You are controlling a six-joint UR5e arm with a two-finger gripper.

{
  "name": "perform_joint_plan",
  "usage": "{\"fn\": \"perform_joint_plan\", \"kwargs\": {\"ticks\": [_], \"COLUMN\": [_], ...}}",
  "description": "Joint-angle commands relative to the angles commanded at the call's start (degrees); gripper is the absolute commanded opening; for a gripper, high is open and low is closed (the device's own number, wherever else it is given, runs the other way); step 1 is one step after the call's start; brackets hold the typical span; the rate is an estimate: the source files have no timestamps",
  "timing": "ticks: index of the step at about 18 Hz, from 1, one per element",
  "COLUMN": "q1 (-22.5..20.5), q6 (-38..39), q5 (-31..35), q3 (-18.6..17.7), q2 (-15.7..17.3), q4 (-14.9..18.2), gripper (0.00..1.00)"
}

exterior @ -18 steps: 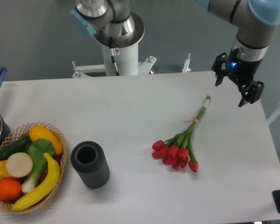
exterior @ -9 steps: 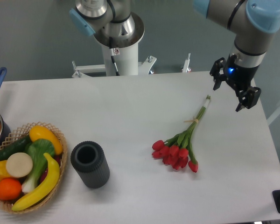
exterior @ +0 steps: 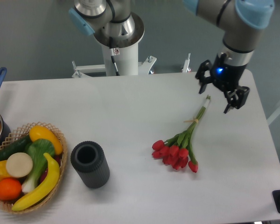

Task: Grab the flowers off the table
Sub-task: 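Move the open gripper over the stems of the red tulip bunch, then lower the gripper down around the tulip stems near the tie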

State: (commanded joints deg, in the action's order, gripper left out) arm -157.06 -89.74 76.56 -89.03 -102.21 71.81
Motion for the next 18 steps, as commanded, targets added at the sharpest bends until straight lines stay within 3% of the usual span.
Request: {"fn": "perform_joint_plan", "kwargs": {"ticks": [5,9,12,18], "q1": [-0.3,-2.4,-2.4,-1.9], "q6": [4.7,4.7,4.7,4.7], "q5": [0.3,0.4,0.4,0.8], "q3": [-3.3,-6.8,-7.1,-11.9], "q2": [-3.9,-4.0,-4.9,-6.6], "q4": [-1.2,-1.4,-1.7,-10.5], "gripper": [1.0,1.0,1.0,1.0]}}
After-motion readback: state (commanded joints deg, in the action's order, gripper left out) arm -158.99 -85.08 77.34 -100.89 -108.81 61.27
